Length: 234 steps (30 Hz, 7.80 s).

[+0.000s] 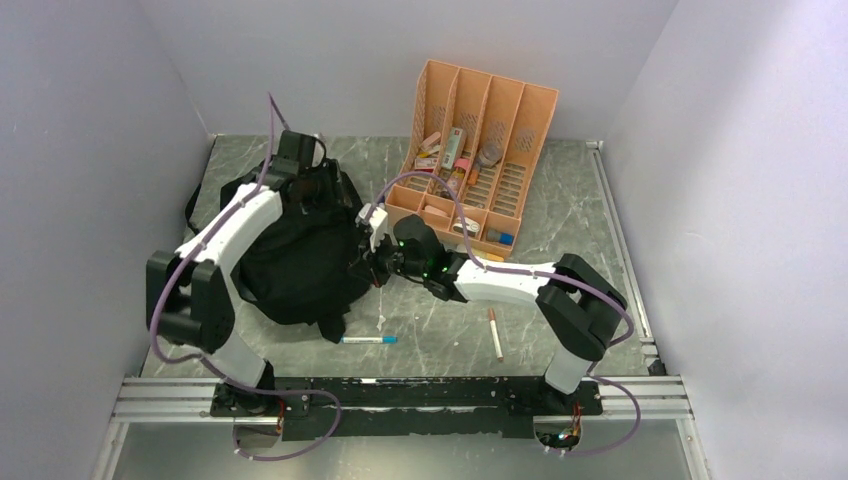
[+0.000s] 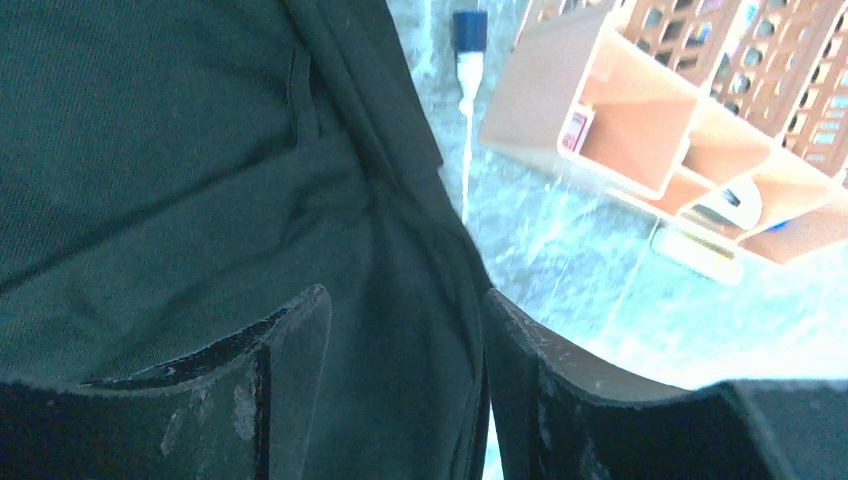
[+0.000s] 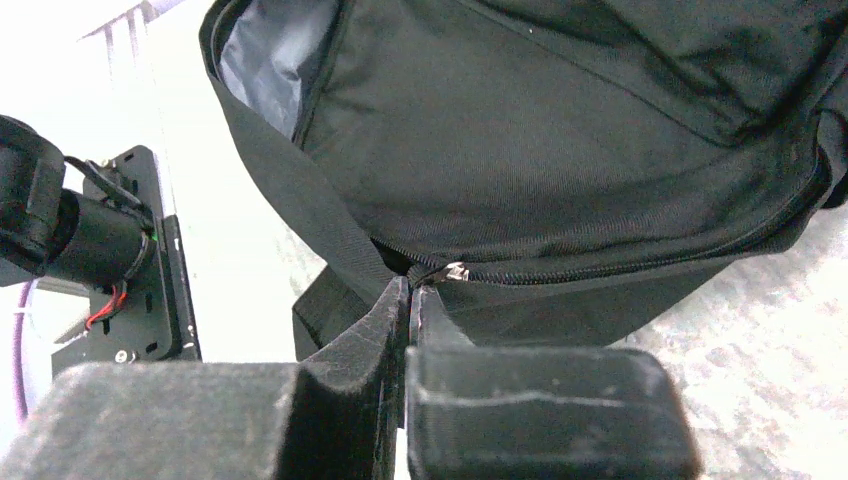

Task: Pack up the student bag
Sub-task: Zip the student bag at the center of the board.

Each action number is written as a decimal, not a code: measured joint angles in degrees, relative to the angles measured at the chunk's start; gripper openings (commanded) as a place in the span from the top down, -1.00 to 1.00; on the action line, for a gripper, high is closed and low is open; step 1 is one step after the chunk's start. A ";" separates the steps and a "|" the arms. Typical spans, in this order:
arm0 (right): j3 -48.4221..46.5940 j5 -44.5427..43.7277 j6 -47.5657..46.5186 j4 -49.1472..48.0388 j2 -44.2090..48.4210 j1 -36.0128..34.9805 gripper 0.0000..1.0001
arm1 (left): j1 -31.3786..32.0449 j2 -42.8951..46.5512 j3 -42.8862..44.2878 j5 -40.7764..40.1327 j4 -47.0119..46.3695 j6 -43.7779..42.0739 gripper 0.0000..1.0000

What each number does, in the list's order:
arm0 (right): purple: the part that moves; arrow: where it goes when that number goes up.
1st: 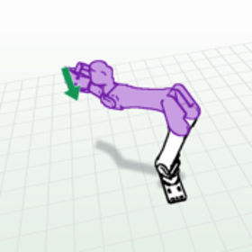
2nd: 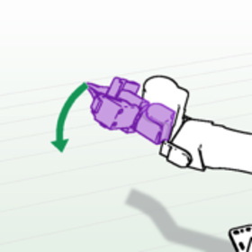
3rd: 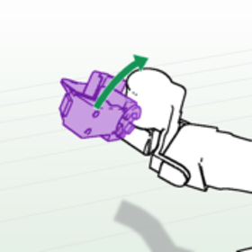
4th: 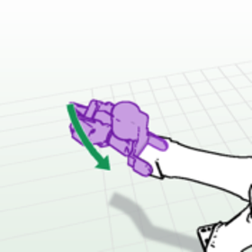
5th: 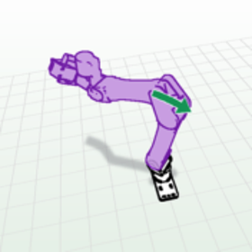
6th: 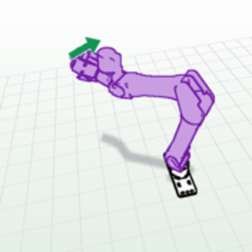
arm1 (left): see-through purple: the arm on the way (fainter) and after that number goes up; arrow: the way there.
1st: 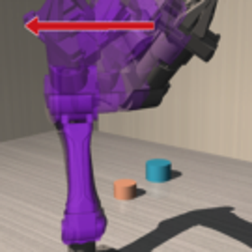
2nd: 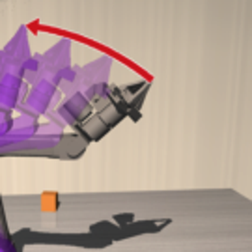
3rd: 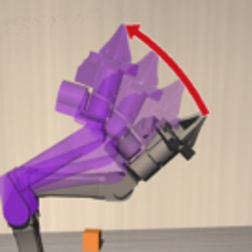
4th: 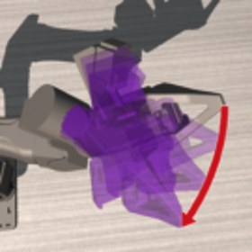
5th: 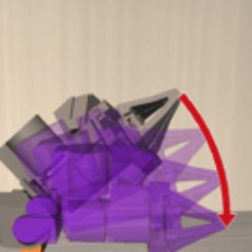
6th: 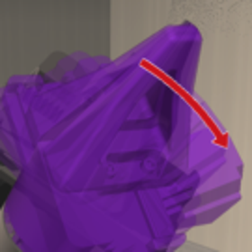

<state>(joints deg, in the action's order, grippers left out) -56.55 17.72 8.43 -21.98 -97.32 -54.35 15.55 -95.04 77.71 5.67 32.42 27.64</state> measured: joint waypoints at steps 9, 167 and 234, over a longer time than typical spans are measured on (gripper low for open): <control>0.74 -0.28 0.33 -0.63 0.00 0.00 1.00 | 3.80 7.61 -8.22 -0.50 3.26 -3.41 -0.29; -3.45 -12.37 -2.10 -12.24 -6.56 -16.90 1.00 | 18.64 -5.11 -0.70 8.11 5.99 -6.84 0.20; -0.98 -9.92 13.77 -2.54 0.76 -11.32 1.00 | 4.09 58.58 -40.13 0.57 14.27 52.04 -0.25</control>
<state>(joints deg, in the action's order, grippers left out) -57.54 7.79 22.20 -24.51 -96.55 -65.67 19.64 -36.47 37.58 6.24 46.70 79.68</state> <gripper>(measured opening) 0.016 0.627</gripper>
